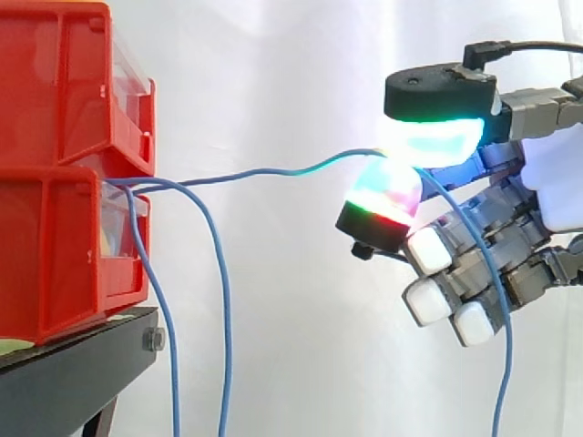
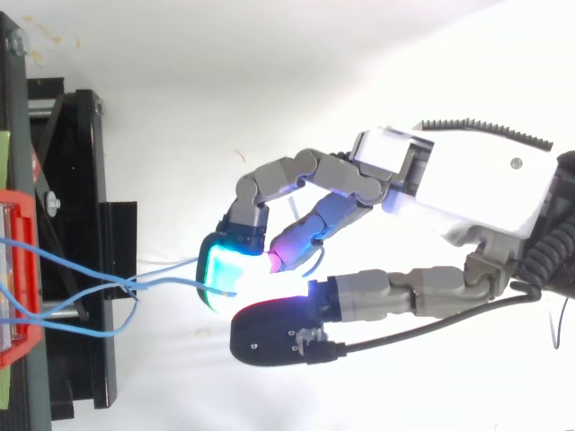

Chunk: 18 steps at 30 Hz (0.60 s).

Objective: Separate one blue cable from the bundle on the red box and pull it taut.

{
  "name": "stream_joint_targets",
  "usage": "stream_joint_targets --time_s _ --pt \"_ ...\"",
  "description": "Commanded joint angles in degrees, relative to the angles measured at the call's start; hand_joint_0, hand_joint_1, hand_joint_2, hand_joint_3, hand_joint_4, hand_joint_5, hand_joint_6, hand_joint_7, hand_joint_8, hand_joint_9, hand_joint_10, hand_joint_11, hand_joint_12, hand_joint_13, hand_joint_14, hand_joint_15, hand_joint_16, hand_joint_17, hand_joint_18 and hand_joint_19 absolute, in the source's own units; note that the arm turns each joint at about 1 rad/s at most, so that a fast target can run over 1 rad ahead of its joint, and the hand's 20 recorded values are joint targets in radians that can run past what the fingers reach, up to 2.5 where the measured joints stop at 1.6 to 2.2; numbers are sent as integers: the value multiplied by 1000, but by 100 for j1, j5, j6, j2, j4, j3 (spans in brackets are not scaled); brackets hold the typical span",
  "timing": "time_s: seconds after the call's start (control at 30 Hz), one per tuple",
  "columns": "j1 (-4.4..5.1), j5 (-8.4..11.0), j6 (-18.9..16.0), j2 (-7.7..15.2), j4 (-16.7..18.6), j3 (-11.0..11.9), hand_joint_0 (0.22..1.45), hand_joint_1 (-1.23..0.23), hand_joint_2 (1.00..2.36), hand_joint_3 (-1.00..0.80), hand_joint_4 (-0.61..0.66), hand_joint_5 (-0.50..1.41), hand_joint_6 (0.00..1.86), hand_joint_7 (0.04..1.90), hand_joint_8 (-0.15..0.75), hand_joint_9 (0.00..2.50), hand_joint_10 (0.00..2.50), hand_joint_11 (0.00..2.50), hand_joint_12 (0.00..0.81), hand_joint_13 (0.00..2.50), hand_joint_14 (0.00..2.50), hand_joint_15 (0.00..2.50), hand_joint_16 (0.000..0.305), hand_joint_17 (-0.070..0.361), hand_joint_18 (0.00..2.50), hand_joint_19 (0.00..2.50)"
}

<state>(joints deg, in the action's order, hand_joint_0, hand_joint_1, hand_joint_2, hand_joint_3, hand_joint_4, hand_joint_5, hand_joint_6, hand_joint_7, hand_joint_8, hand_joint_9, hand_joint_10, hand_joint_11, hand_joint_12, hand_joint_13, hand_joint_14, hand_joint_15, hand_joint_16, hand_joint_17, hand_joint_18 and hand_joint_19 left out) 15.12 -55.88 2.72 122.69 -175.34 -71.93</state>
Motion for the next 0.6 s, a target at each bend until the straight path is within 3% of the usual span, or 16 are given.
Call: stream_joint_targets --time_s 0.0,0.57 --pt "0 -28 -79 0 0 -5 622 -853 1029 37 61 -115 880 1184 350 1017 12 457 364 862 11 333 46 104 811 454" --pt "26 -37 -105 0 140 -5 620 -858 1019 74 71 -96 879 1213 385 1090 11 438 385 894 10 321 52 117 877 430"
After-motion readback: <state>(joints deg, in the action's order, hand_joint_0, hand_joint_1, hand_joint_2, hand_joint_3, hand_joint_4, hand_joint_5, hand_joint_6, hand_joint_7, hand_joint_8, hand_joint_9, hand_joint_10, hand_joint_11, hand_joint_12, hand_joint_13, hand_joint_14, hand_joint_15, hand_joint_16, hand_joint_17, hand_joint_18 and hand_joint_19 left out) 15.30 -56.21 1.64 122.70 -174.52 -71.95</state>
